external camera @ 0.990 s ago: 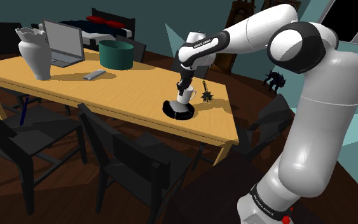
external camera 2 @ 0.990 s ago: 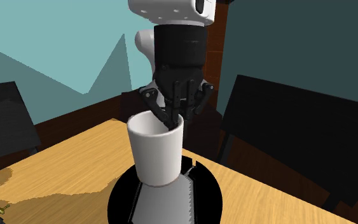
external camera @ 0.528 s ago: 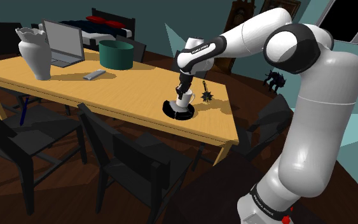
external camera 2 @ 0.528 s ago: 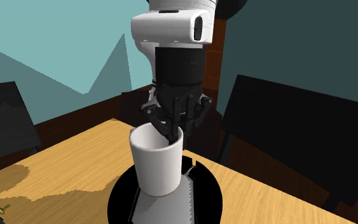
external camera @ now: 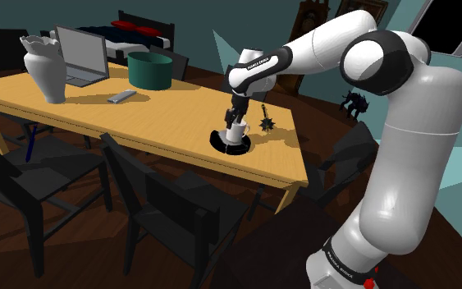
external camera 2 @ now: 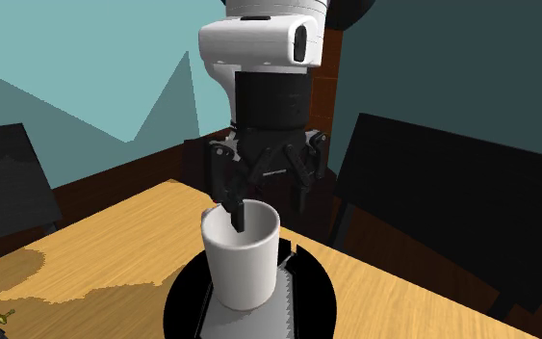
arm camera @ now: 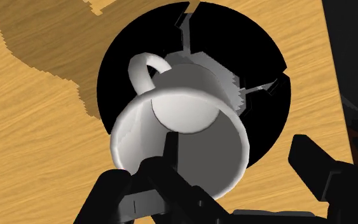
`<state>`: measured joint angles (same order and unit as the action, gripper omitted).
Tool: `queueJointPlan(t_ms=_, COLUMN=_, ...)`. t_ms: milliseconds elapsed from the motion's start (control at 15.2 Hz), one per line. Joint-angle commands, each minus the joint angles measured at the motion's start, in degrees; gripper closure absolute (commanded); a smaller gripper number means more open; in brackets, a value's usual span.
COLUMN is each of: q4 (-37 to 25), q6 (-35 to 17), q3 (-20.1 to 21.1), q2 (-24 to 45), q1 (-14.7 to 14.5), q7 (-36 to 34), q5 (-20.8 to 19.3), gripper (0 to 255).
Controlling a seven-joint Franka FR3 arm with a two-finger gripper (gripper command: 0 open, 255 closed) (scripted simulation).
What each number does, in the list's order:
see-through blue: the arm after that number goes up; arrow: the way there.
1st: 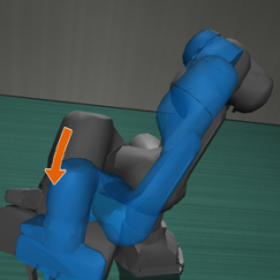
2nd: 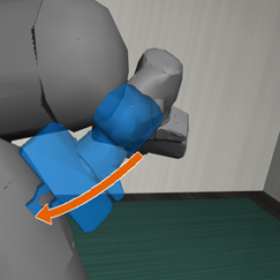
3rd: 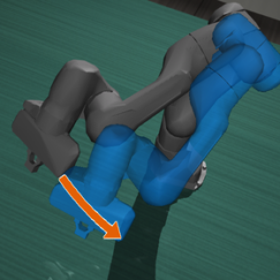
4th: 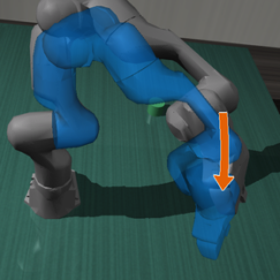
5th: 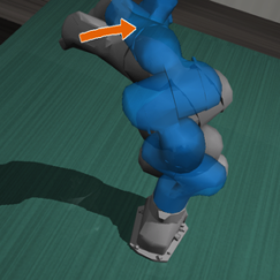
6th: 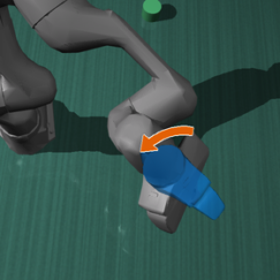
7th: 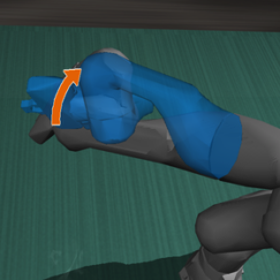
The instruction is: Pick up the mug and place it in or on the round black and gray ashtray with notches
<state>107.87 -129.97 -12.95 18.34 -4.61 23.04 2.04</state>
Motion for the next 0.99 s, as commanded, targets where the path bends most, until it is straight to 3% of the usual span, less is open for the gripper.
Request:
queueJointPlan(t_ms=0, q4=0.0, q6=0.0, q3=0.0, q2=0.0, q1=0.0, q7=0.0, q5=0.0, gripper=0)
queueJointPlan(t_ms=132, q4=0.0, q6=0.0, q3=0.0, q2=0.0, q1=0.0, q7=0.0, q5=0.0, gripper=0)
queueJointPlan(t_ms=396, q4=-2.3, q6=6.1, q3=-0.3, q2=-3.8, q1=-0.5, q7=-0.7, q5=-1.1, gripper=0)
queueJointPlan(t_ms=924, q4=-2.3, q6=6.1, q3=-0.3, q2=-3.8, q1=-0.5, q7=-0.7, q5=-1.1, gripper=0)
